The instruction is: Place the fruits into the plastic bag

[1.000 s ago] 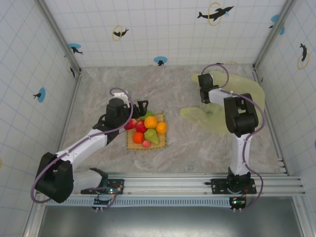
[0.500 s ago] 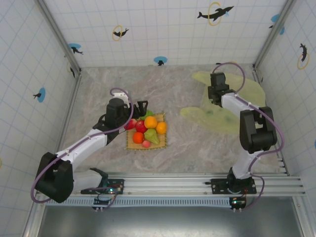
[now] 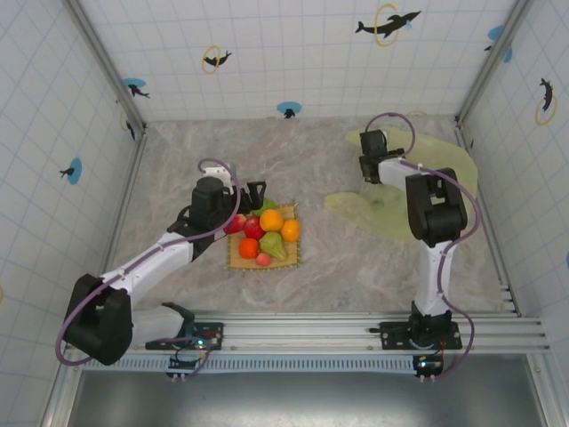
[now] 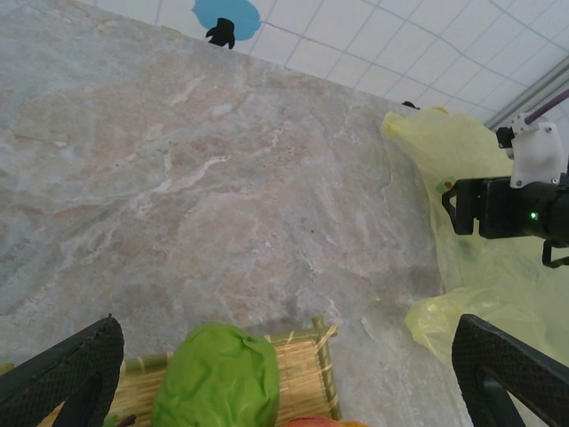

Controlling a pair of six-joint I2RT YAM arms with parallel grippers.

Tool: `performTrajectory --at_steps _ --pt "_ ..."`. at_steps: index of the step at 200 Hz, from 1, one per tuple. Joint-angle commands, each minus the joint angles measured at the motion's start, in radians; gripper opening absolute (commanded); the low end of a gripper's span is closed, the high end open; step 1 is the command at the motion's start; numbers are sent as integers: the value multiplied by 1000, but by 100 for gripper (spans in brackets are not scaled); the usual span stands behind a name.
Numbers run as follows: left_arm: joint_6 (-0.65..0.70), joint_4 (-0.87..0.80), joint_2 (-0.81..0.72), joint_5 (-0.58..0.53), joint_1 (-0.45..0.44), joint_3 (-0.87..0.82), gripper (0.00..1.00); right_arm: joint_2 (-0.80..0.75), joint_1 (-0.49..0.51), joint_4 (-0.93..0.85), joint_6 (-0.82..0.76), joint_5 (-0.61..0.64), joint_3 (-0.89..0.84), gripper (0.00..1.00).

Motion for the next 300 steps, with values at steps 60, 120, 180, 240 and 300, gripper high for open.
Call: performTrajectory --at_steps 60,120,180,240,300 --pt "19 -17 -8 -17 -8 -14 97 107 1 37 -90 139 122 46" --pt "33 47 -17 -8 -8 -22 96 -218 7 20 -108 -98 -85 0" --pt "205 259 78 90 -33 12 90 -564 -3 -22 -177 -625 -340 0" --pt "512 289 243 210 -108 160 98 -604 -4 -143 -305 -832 -310 0" --pt "692 204 405 303 -162 360 98 -610 -5 -237 -365 -936 -268 0"
